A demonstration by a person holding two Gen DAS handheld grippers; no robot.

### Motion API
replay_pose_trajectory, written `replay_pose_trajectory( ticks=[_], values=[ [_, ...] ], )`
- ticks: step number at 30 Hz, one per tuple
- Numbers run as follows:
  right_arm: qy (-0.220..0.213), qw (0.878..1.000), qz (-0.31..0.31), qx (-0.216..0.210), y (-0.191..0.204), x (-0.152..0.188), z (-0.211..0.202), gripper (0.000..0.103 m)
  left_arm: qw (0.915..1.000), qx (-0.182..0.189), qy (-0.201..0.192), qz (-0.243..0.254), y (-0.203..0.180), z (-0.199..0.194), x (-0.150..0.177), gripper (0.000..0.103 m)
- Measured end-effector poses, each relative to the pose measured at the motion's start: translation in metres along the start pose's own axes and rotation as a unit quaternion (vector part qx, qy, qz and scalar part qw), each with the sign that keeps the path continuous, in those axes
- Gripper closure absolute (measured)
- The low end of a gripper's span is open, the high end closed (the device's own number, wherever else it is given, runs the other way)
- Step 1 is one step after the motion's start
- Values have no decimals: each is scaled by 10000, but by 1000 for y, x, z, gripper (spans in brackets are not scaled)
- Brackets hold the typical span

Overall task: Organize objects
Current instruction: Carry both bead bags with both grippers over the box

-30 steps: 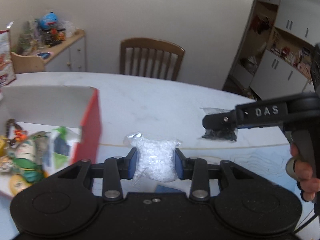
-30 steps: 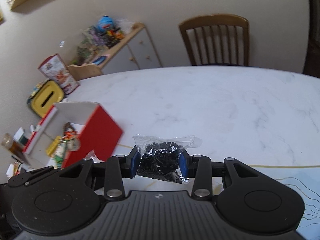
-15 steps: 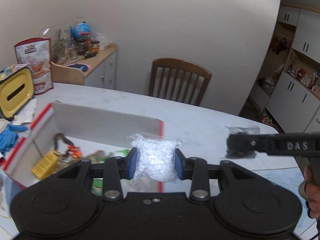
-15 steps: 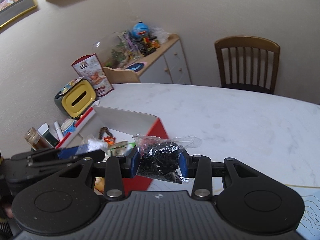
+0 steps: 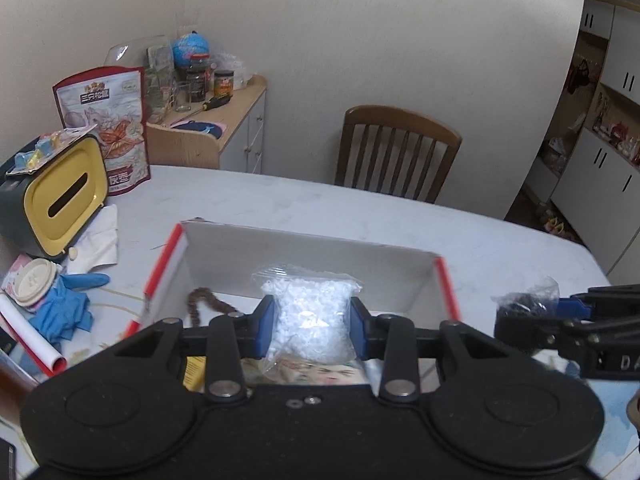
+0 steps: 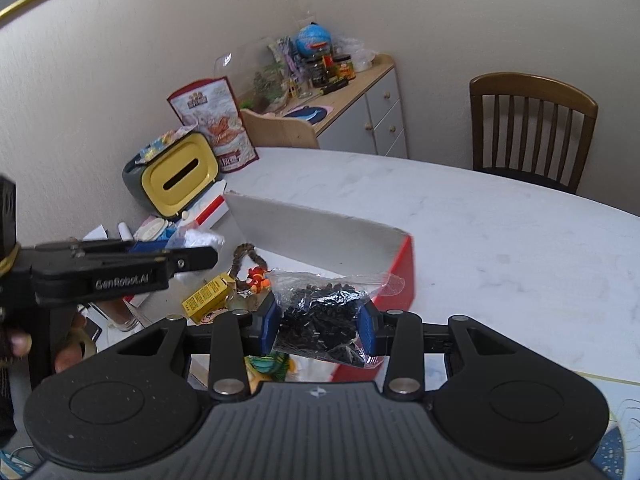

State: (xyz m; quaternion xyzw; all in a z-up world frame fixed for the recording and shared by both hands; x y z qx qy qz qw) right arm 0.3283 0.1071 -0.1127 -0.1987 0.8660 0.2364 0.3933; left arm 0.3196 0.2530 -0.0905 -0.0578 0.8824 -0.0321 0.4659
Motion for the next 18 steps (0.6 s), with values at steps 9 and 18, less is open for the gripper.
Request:
replay_pose_trajectory(
  ticks=[9,18],
  values=[
    [269,9992,-157,260,26,10,65,64,9986,-22,393,355,34,48,0,67],
    [629,9960,-110,621,23,29,110,64,9932,146,835,793,36,96,10,67]
  ],
)
Point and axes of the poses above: each gripper's, at about its wrist camera, not at the fingertips, and z roughly the way its jaws point, y to its left, x to its underside, the point moved 7 cm from there along z, roughly the way its jaws point, and after that the axes turned 8 degrees about -y, right-handed, at the moved point
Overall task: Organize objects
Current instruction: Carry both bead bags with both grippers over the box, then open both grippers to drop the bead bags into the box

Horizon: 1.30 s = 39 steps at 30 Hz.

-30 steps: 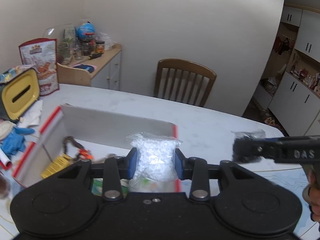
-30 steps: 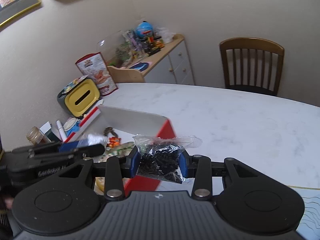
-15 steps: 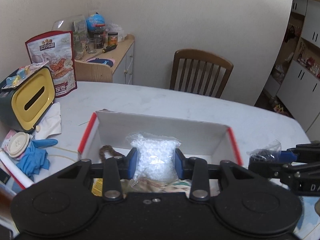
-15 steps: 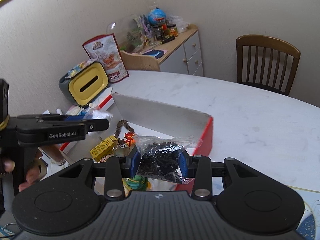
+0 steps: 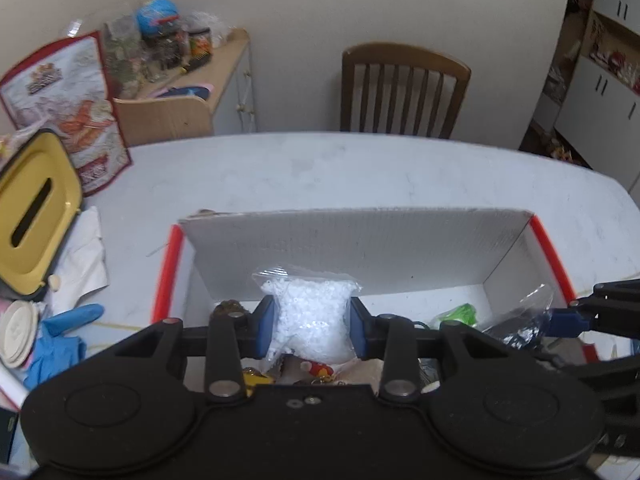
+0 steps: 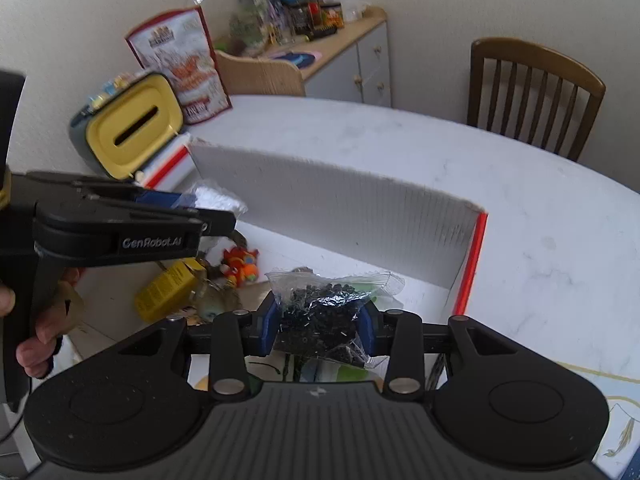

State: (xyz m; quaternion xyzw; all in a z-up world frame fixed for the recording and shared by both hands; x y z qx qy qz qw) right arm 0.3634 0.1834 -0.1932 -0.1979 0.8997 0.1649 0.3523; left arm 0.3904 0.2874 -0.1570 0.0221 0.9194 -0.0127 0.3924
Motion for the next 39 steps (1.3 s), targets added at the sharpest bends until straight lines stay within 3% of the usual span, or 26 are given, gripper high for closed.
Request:
replay_pose_trajectory(
  ticks=[18,23,25,37,39],
  values=[
    [128,9994,-154,288,9,4,10,61,9909,176,1329,136,1,49,23,63],
    [32,9993,-177,322,13,4,0,46,9913,202,1296,62,3,45,22,53],
    [-4,9992,-196,350,14,4,-6,45,9927,187,1194,40,4,40,20,44],
    [-333,9984,-223,399,25,-8,-48,42,9980,193,594,7,2,-9,4,38],
    [-399,9982,-215,396,26,-10,-55,41,9985,216,493,3,1,-18,2,32]
  ],
)
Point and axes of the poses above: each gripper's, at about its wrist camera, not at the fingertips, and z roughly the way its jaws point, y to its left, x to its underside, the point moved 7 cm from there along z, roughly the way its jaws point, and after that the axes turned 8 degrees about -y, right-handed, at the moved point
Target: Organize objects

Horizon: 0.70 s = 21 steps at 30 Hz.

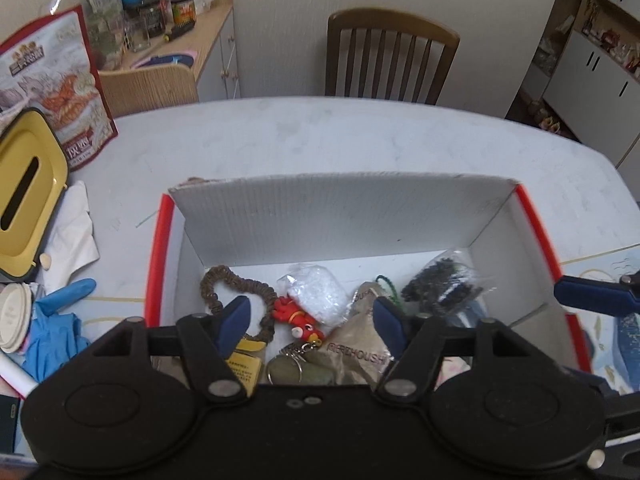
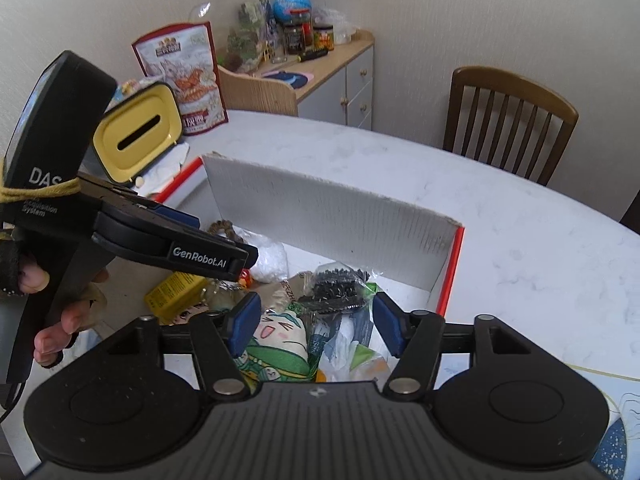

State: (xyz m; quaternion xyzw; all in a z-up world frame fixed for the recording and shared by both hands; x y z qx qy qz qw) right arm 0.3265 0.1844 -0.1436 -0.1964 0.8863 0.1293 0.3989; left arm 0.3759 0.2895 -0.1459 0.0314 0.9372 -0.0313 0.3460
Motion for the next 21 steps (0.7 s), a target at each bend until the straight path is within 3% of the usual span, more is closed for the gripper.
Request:
replay_pose_trajectory(
  ticks=[21],
  values=[
    [-662,9966,436,-244,4,-11,-78,25,9959,87,-877,200,-14,-94,7,15]
  ],
)
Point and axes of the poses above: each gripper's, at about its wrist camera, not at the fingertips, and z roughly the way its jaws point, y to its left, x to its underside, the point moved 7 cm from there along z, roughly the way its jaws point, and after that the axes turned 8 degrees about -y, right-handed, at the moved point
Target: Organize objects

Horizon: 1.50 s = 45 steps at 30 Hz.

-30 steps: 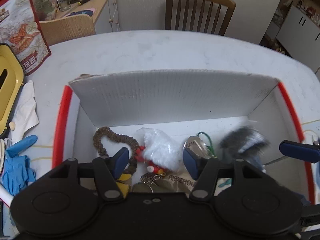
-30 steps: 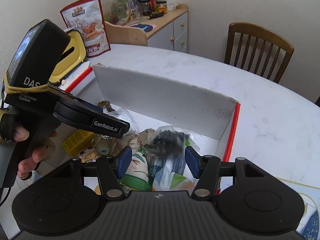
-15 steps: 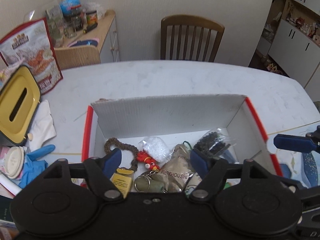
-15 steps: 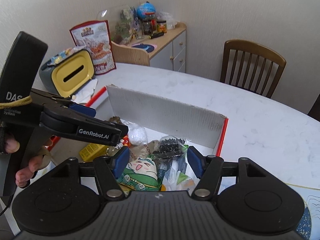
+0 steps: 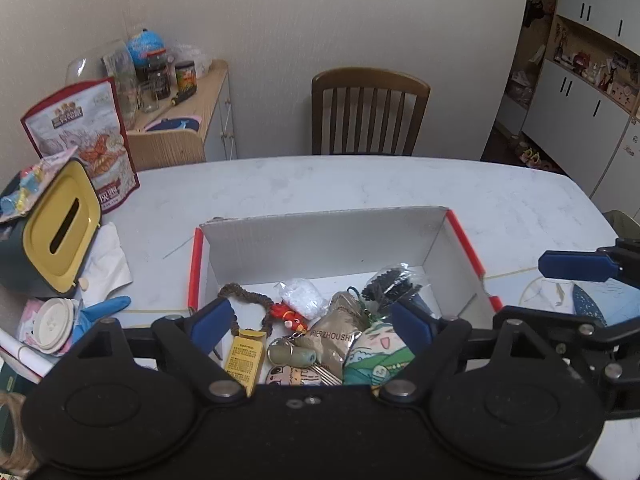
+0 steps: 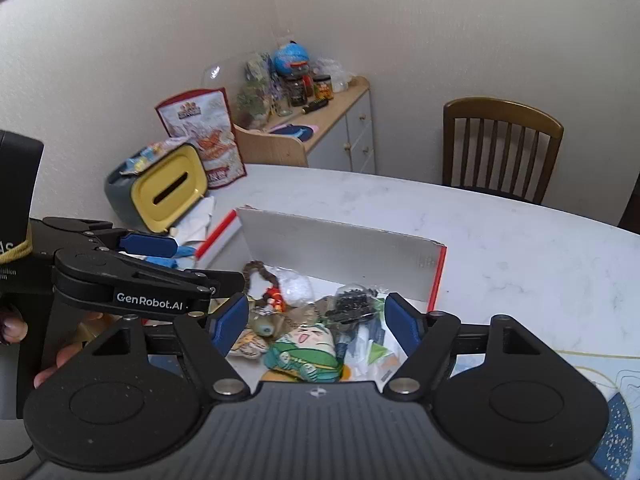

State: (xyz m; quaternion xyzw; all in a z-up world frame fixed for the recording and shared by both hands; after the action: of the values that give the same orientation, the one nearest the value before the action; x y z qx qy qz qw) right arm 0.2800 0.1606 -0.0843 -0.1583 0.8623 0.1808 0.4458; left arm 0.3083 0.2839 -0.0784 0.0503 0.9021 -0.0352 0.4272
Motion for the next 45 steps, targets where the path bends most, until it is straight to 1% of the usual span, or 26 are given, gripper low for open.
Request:
replay_pose_trajectory(
  ticks=[4,9,12,17,21,22,24,26,29,32,36,45],
  values=[
    [-117,9999,-20,-89,5,1,-15,23,9999,-4,-127,17,-2,-16,2,13],
    [-264,9996,-16,-136,9,2,-33,21,9993,-94,-351,5,-2,-34,2,3],
    [-375,9992,-52,-131,11,2,-44,20,9989,-146,-455,33,-2,-44,3,1],
    [-554,9984,-90,-110,12,4,-60,20,9986,-139,-502,43,-4,-56,8,1],
    [-600,9981,-73,-113,12,7,-68,19,9984,-149,-537,29,-6,-64,13,1],
    [-608,9981,-60,-110,12,8,-69,18,9984,-146,-542,11,-6,-65,14,1],
    [-635,9979,-58,-92,12,10,-72,9,9984,-129,-556,-22,-7,-68,16,1],
    [-668,9977,-78,-76,12,12,-73,5,9983,-121,-568,-66,-7,-71,17,1],
    [-690,9976,-82,-59,13,15,-77,5,9982,-139,-577,-94,-7,-74,20,0],
    [-771,9970,-97,-17,14,17,-80,0,9979,-193,-608,-55,-9,-78,22,0],
    [-811,9966,-140,85,15,21,-83,0,9978,-207,-624,-103,-9,-82,25,0],
    [-840,9963,-33,158,12,31,-91,0,9978,-219,-603,-143,-11,-87,34,0]
  ],
)
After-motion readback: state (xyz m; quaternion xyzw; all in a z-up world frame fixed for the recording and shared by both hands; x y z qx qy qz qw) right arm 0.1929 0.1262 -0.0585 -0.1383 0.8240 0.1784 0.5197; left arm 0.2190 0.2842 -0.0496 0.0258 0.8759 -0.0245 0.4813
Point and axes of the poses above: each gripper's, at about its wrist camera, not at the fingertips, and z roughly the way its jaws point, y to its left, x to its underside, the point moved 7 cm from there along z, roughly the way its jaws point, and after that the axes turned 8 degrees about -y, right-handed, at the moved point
